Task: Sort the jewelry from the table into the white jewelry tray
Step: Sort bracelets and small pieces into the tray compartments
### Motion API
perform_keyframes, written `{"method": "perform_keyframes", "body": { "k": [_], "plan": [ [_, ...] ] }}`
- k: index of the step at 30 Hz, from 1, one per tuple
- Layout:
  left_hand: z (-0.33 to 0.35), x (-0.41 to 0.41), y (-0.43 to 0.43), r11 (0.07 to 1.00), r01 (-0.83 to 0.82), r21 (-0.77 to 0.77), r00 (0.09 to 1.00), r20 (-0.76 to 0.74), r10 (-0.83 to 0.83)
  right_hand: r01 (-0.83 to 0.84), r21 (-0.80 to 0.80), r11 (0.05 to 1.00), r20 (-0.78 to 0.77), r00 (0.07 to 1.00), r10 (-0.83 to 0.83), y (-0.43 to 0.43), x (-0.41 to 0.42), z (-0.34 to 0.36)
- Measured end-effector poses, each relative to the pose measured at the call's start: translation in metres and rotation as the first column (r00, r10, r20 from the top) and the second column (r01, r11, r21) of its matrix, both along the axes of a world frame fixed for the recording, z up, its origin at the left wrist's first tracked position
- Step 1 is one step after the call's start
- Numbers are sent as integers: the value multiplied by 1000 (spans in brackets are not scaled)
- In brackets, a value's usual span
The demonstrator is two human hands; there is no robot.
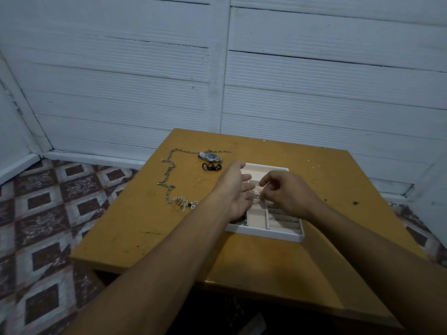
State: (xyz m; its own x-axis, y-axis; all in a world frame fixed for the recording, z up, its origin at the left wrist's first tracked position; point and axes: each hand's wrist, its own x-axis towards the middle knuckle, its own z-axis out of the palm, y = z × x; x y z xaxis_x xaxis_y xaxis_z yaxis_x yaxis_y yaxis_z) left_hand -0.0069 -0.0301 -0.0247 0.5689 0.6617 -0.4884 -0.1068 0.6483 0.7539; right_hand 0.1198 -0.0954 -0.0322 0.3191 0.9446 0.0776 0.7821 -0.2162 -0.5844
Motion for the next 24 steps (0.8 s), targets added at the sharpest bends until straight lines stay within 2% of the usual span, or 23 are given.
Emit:
{"method": "perform_keyframes", "body": {
  "k": [9,14,18,21,24],
  "plan": [
    [3,-4,3,998,-11,60,1000,16,10,38,-7,999,25,999,-38,-6,8,-1],
    [1,-32,8,964,-20,264,996,-79,42,6,-27,1000,22,1000,-5,-4,-2,1],
    [-6,-73,20,846,5,533,955,-252,153,-56,-64,996,13,998,57,5,-17,2],
    [-15,-109,28,667,108,737,872,-392,293,-85,-90,992,19,996,87,18,-30,-2],
    [-29,-140,31,533,228,815,783,-479,397,-124,-102,987,88,987,133,29,-45,-6]
  ]
}}
